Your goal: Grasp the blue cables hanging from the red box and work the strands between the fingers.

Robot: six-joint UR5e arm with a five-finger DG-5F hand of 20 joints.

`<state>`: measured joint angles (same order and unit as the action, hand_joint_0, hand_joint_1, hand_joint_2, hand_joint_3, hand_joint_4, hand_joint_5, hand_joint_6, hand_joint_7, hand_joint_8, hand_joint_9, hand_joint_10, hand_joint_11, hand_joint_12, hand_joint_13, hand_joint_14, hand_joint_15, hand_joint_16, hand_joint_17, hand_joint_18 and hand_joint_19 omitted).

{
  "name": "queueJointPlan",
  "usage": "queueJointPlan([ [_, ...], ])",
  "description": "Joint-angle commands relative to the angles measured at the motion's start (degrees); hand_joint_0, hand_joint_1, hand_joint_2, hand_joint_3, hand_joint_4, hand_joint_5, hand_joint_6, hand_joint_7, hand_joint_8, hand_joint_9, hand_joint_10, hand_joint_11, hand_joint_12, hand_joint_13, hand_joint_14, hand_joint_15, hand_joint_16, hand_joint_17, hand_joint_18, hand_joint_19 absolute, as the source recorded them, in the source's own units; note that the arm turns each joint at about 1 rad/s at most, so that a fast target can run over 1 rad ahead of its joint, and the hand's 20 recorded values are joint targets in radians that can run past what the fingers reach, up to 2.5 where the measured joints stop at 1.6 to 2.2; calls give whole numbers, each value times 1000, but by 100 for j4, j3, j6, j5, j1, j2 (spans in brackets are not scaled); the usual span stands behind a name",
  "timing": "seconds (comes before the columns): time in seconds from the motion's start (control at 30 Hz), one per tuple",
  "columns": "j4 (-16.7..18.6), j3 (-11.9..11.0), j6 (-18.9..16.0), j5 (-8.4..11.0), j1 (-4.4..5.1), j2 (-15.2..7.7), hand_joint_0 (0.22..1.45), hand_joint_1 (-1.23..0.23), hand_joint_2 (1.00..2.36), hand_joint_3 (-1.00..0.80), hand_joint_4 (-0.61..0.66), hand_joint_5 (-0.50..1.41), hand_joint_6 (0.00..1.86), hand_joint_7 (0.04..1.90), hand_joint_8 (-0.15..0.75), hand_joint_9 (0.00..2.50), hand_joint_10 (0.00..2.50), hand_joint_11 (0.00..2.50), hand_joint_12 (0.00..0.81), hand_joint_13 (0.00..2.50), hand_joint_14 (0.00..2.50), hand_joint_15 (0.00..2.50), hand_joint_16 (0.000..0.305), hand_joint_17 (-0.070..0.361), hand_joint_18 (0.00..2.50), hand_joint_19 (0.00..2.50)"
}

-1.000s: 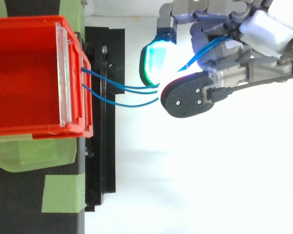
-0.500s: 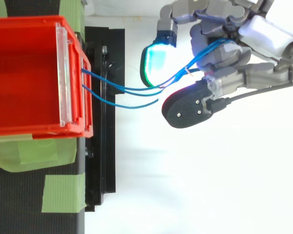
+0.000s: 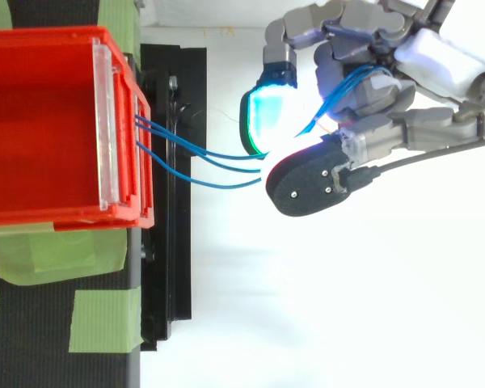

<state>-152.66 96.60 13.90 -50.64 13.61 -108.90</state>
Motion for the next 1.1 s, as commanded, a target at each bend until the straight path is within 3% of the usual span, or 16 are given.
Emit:
queueJointPlan([
  [0.0, 0, -1, 16, 1, 28, 1, 880, -782, 1012, -693, 247, 201, 717, 1308, 427, 717, 2500, 2468, 519, 1006, 2500, 1639, 60, 134, 1381, 817],
  [0.4, 61, -1, 183, 98, 63, 1, 837, -764, 1019, -426, 192, 206, 853, 1292, 427, 717, 2500, 2468, 519, 1006, 2500, 1639, 60, 134, 1381, 817],
  [0.93, 272, -1, 183, 142, 177, 1, 834, -752, 1018, -398, 223, 226, 854, 1315, 427, 717, 2500, 2468, 519, 1006, 2500, 1639, 60, 134, 1381, 817],
  [1.07, 263, -1, 315, 124, 203, 1, 834, -752, 1018, -398, 226, 230, 847, 1321, 427, 717, 2500, 2468, 519, 1006, 2500, 1639, 60, 134, 1381, 817],
])
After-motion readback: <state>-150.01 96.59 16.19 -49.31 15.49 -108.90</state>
